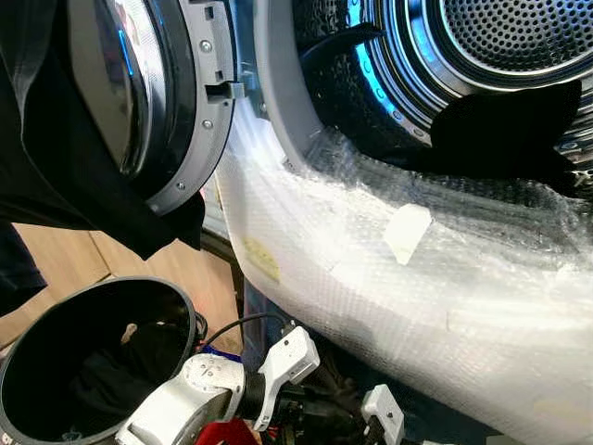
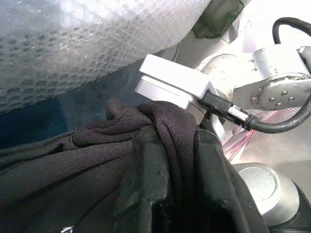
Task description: Clothes washing
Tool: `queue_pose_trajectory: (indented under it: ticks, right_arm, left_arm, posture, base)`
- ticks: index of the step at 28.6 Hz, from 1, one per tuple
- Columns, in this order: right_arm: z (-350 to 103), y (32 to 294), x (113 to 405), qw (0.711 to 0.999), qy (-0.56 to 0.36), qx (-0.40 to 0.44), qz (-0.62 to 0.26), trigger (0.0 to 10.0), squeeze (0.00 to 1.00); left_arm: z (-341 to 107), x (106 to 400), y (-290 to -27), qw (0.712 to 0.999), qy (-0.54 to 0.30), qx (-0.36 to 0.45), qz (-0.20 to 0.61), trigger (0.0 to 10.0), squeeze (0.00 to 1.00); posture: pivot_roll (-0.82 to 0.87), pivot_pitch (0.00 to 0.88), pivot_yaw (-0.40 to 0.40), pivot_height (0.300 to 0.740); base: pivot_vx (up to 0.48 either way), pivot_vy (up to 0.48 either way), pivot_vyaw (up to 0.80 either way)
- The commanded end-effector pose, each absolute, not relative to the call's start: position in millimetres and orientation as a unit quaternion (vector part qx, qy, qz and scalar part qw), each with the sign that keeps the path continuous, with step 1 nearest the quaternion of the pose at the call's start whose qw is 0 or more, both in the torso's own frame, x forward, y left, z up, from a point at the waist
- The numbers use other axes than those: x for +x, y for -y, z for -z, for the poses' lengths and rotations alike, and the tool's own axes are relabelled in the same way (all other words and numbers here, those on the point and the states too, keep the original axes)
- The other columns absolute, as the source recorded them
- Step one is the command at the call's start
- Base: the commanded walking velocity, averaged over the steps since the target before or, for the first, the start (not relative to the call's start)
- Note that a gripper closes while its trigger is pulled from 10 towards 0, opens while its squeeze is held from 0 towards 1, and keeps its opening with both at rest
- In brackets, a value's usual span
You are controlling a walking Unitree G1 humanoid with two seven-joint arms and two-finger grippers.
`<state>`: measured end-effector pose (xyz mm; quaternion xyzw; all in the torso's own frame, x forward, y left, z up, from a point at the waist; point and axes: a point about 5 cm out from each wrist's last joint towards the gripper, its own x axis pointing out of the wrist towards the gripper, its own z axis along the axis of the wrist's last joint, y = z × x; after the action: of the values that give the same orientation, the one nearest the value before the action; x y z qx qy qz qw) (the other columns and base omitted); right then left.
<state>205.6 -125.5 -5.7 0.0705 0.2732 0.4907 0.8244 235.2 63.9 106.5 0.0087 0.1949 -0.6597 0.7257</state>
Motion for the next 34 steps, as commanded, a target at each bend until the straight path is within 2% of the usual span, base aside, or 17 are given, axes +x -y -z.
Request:
queue_pose_trajectory:
  ticks: [1, 2, 3, 4, 5, 9, 10, 11, 13, 22, 34]
  right_arm:
    - [11, 123, 198, 0.818, -0.288, 0.077, -0.492, 10.0, 1.00]
    - [12, 123, 199, 0.821, -0.287, 0.079, -0.488, 10.0, 1.00]
    - [12, 123, 199, 0.823, -0.287, 0.084, -0.483, 10.0, 0.93]
    - [13, 123, 200, 0.826, -0.287, 0.088, -0.478, 10.0, 0.67]
    - [14, 124, 200, 0.829, -0.284, 0.097, -0.472, 10.0, 0.00]
    - [13, 123, 201, 0.831, -0.280, 0.119, -0.466, 10.0, 0.00]
    - [11, 122, 202, 0.832, -0.272, 0.138, -0.464, 3.2, 0.00]
    - [10, 122, 203, 0.833, -0.269, 0.144, -0.461, 0.4, 0.00]
    - [8, 122, 205, 0.836, -0.264, 0.155, -0.456, 0.0, 0.00]
    - [-1, 120, 212, 0.844, -0.227, 0.211, -0.437, 0.0, 0.00]
    - [-3, 118, 212, 0.843, -0.215, 0.236, -0.433, 0.0, 0.00]
  left_arm:
    - [-113, 234, -56, 0.722, -0.172, 0.010, 0.670, 0.0, 0.00]
    - [-113, 234, -56, 0.723, -0.172, 0.010, 0.669, 0.0, 0.00]
    - [-113, 234, -56, 0.724, -0.171, 0.011, 0.668, 0.0, 0.00]
    - [-113, 235, -56, 0.727, -0.170, 0.011, 0.665, 0.0, 0.00]
    - [-113, 236, -56, 0.732, -0.168, 0.009, 0.660, 0.0, 0.00]
    - [-114, 237, -54, 0.735, -0.165, 0.006, 0.657, 0.0, 0.00]
    - [-114, 236, -53, 0.736, -0.163, 0.007, 0.657, 0.0, 0.00]
    - [-114, 236, -52, 0.736, -0.163, 0.007, 0.657, 0.0, 0.00]
    - [-114, 236, -52, 0.735, -0.163, 0.006, 0.658, 0.0, 0.00]
    - [-116, 241, -51, 0.745, -0.157, 0.010, 0.648, 0.0, 0.00]
    - [-118, 243, -52, 0.750, -0.151, 0.011, 0.644, 0.0, 0.00]
  posture:
    - [0.00, 0.038, -0.023, 0.740]
    - [0.00, 0.038, -0.023, 0.740]
    - [0.00, 0.039, -0.024, 0.740]
    - [0.00, 0.039, -0.024, 0.740]
    - [0.00, 0.041, -0.026, 0.740]
    - [0.00, 0.043, -0.029, 0.740]
    - [0.00, 0.044, -0.028, 0.740]
    - [0.00, 0.046, -0.027, 0.740]
    - [0.00, 0.050, -0.027, 0.740]
    - [0.00, 0.069, -0.021, 0.740]
    - [0.00, 0.069, -0.018, 0.740]
  base:
    - [0.000, 0.000, 0.00]
    - [0.000, 0.000, 0.00]
    - [0.000, 0.000, 0.00]
    - [0.000, 0.000, 0.00]
    - [0.000, 0.000, 0.00]
    - [0.000, 0.000, 0.00]
    - [0.000, 0.000, 0.00]
    - [0.000, 0.000, 0.00]
    - [0.000, 0.000, 0.00]
    - [0.000, 0.000, 0.00]
    - [0.000, 0.000, 0.00]
